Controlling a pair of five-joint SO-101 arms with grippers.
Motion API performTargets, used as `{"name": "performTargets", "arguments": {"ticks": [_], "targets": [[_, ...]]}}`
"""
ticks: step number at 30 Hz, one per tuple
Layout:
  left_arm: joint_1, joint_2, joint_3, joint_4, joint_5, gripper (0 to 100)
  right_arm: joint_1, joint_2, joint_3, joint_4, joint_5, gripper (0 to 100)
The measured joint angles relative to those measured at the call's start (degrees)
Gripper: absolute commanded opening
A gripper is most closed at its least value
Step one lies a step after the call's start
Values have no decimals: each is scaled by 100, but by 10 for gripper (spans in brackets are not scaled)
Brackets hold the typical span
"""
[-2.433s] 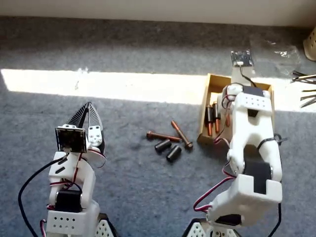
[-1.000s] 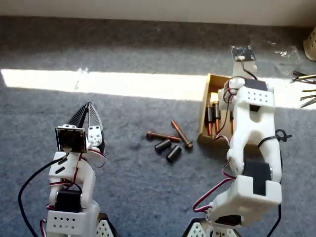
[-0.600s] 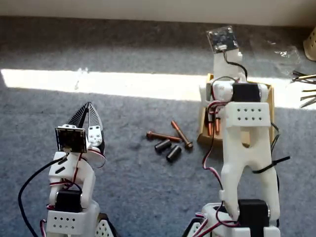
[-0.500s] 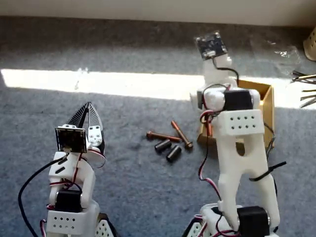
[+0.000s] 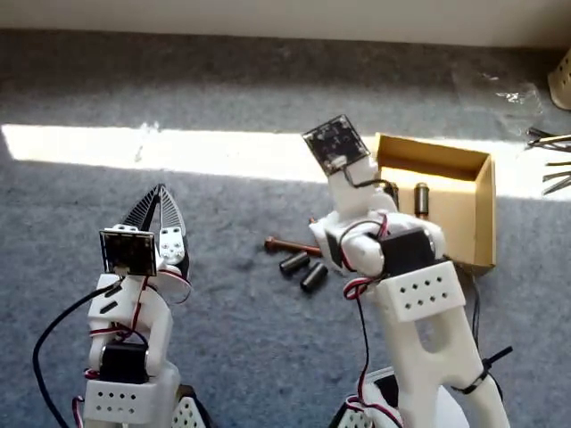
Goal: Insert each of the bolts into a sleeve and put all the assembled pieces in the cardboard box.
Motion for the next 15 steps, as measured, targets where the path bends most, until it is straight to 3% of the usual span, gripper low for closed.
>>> {"name": "performTargets", "arguments": {"ticks": [10,15], "targets": [[0,0,-9,0,0,8,-9,-932,1697,-1512,0,107],[-466,0,-26,0,0,6,-9,-1055,2224,-1855,0,109]]}}
